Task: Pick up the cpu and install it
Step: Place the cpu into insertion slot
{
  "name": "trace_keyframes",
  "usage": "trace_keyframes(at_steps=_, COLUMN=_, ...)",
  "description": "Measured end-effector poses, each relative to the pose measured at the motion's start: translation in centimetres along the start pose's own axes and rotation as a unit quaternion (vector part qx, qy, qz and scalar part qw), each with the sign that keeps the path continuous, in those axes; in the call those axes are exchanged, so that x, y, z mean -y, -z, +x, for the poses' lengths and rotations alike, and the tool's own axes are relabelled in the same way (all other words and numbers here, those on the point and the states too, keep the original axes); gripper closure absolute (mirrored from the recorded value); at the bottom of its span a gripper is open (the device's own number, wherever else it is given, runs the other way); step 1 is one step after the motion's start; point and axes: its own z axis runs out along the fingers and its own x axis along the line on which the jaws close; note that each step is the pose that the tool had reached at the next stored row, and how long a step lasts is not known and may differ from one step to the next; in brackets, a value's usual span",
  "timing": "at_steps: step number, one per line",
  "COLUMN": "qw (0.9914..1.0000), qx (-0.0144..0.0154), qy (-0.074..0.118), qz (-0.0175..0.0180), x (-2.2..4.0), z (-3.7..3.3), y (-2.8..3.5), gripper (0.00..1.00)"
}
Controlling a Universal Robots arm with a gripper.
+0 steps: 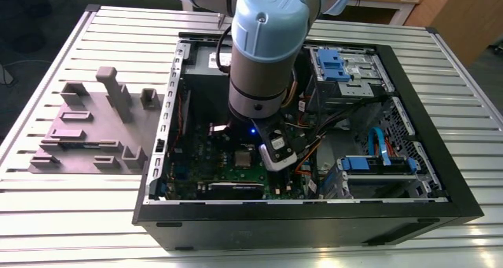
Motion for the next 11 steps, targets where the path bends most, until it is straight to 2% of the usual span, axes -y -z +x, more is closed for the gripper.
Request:
trace_keyframes(at_steps=3, qw=1.0, qx=0.0, qy=0.0, qz=0.0, x=0.0, z=0.0, y=-0.02, gripper=0.48)
trace_keyframes(at_steps=4, qw=1.0, qx=0.0, qy=0.0, qz=0.0, x=0.0, z=0.0, y=-0.03, gripper=0.42)
trace_keyframes(at_steps=11, qw=1.0, qx=0.0, qy=0.001, qz=0.0, x=0.0, z=0.0, y=-0.04, gripper=0.42)
